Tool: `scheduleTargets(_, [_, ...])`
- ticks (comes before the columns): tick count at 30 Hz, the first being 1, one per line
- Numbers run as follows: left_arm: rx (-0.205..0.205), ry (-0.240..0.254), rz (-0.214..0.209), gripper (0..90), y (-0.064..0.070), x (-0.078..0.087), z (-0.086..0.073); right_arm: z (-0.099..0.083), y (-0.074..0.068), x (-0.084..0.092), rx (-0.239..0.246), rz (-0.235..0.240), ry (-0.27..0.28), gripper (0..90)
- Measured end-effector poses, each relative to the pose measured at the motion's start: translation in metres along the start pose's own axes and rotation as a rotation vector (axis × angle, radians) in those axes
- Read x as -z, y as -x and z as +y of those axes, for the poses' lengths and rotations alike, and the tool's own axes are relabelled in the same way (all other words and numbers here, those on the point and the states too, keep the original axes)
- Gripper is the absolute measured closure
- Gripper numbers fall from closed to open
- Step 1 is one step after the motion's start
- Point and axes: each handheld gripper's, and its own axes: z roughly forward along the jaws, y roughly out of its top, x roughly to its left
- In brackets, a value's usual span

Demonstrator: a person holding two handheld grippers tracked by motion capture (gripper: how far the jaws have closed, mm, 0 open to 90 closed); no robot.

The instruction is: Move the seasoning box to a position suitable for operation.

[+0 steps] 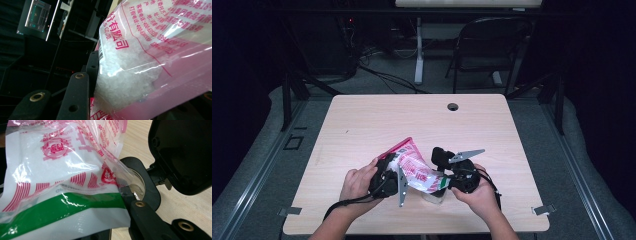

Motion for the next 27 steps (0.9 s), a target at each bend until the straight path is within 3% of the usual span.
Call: scheduleTargets(27, [-0.024, 0.001, 0.015, 66.4, -0.0012, 0.0039, 0.0040, -0.0005, 0.0006, -0.0020, -0.013, 0.003, 0.005, 90.0])
